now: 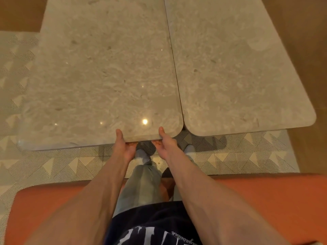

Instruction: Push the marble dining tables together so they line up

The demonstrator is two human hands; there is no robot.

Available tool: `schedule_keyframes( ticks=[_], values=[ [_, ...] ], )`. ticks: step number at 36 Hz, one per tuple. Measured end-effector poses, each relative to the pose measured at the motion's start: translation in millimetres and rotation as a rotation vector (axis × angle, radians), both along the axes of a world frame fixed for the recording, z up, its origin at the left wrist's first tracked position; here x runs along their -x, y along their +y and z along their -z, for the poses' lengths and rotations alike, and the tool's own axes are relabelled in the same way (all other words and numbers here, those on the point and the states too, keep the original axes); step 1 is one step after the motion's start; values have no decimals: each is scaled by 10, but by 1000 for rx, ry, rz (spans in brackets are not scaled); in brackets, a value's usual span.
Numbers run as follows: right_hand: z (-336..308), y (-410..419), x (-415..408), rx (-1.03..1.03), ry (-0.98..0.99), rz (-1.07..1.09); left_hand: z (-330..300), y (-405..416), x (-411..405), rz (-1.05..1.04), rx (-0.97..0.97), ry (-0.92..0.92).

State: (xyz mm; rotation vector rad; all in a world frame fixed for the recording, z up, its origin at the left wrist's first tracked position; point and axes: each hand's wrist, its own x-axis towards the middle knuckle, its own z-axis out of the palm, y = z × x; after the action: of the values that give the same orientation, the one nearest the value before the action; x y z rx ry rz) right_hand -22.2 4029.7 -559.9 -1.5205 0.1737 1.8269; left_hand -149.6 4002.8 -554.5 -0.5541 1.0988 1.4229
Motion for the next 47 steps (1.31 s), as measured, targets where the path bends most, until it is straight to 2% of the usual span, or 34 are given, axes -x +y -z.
schedule_keyframes(
  ticks=[4,13,38,47],
  values=[
    [9,27,-21,6,-17,-36,5,36,-7,-31,25,-5],
    [-10,140,-101,67,12,-107,22,241,-204,-77,257,134],
    [27,180,-162,117,118,-39,-35,446,-299,-66,389,313],
    [-32,234,-186,175,164,-36,-68,458,-206,-8,484,250]
  ],
)
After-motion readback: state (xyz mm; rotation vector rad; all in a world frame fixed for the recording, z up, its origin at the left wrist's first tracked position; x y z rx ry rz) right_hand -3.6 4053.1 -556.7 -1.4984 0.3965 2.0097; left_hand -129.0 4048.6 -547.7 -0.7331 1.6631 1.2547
